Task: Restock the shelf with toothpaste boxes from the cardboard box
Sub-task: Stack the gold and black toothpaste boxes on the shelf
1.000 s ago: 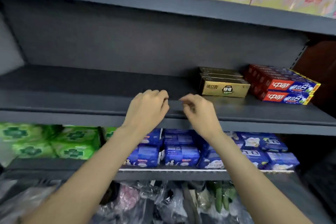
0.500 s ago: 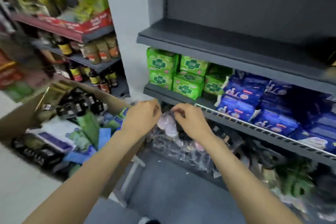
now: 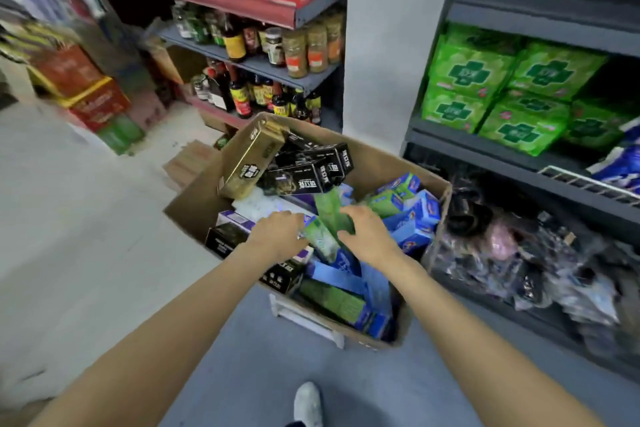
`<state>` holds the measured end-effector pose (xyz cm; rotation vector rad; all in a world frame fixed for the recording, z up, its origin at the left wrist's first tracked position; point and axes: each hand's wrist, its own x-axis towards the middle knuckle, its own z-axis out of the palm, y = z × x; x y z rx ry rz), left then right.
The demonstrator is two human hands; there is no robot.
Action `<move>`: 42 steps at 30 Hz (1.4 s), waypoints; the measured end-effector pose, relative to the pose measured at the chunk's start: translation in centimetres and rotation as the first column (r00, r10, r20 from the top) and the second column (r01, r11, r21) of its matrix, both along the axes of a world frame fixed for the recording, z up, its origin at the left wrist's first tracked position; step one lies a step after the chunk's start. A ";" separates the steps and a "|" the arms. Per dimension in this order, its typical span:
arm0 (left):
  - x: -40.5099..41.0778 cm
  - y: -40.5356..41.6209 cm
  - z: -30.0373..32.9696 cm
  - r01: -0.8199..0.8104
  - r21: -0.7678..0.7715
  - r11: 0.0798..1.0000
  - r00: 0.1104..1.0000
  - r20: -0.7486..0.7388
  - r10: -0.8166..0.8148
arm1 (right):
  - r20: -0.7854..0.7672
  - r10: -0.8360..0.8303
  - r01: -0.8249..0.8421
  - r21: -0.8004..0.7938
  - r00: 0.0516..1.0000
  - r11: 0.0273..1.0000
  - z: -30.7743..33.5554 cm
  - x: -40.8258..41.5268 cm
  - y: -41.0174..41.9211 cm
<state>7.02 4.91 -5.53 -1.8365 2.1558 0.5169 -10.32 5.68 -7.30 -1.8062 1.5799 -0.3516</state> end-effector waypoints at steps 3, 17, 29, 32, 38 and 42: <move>3.5 -1.0 -1.9 0.021 0.137 0.990 0.998 0.060 -0.029 | -0.015 -0.036 0.037 0.107 0.999 0.994 -2.2 2.7 0.0; 9.3 -4.0 -4.2 0.323 0.324 0.889 0.946 -0.104 -0.306 | -0.034 -0.138 0.143 0.238 0.990 0.961 -4.6 8.9 0.8; 11.0 -4.2 -2.5 0.181 0.191 0.965 0.894 -0.440 -0.080 | -0.052 0.274 -0.261 0.175 0.960 0.949 -1.6 10.6 0.0; 10.9 -4.4 -2.2 0.086 0.092 0.992 0.885 -0.464 -0.034 | -0.203 0.318 -0.302 0.108 0.926 0.947 -0.2 11.3 -0.2; 10.0 -5.1 -1.1 -0.333 -0.256 0.908 0.741 -0.666 0.084 | 0.033 -0.173 0.172 0.032 0.984 0.985 1.0 6.1 0.4; 7.0 -7.0 -1.8 -0.270 -0.315 0.910 0.803 -0.596 0.032 | 0.293 -0.461 0.471 0.040 0.838 0.881 1.9 1.5 0.9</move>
